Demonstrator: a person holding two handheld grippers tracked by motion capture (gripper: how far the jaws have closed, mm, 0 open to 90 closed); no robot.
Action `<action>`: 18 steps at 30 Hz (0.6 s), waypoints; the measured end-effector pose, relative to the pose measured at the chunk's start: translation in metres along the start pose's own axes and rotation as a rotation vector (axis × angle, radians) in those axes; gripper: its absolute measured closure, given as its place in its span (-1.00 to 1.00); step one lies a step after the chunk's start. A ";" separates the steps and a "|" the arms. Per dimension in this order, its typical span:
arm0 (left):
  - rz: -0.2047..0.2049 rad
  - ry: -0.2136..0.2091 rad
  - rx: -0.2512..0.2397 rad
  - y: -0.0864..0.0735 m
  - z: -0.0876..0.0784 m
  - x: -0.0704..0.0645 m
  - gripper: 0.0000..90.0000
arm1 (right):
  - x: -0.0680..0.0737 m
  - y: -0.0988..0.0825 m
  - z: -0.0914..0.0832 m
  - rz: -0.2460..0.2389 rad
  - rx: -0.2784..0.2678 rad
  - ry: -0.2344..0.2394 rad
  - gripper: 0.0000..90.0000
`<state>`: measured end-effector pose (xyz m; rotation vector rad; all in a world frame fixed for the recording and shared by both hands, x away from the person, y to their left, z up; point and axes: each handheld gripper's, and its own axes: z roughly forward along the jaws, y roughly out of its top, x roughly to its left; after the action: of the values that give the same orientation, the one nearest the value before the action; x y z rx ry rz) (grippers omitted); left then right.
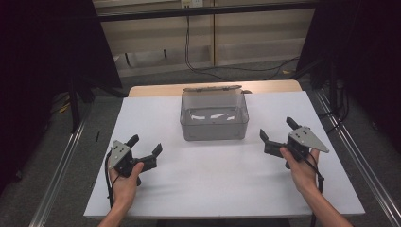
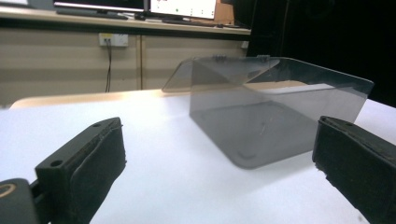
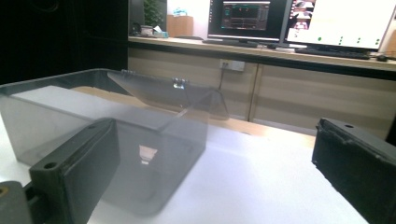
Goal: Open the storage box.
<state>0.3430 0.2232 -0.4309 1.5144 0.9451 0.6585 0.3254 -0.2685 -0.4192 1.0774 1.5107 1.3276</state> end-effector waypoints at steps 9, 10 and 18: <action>-0.014 0.035 0.017 -0.012 -0.026 -0.001 -0.95 | -0.008 -0.017 -0.041 0.019 0.035 -0.066 -0.99; -0.020 0.041 0.008 -0.013 -0.028 -0.002 -0.95 | -0.008 -0.018 -0.044 0.010 0.045 -0.071 -0.99; -0.009 0.045 -0.004 -0.013 -0.033 -0.004 -0.95 | -0.013 -0.026 -0.062 0.026 0.034 -0.102 -1.00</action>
<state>0.3105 0.2371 -0.4371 1.4966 0.9840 0.6904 0.2684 -0.3004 -0.4386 1.1720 1.4533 1.2497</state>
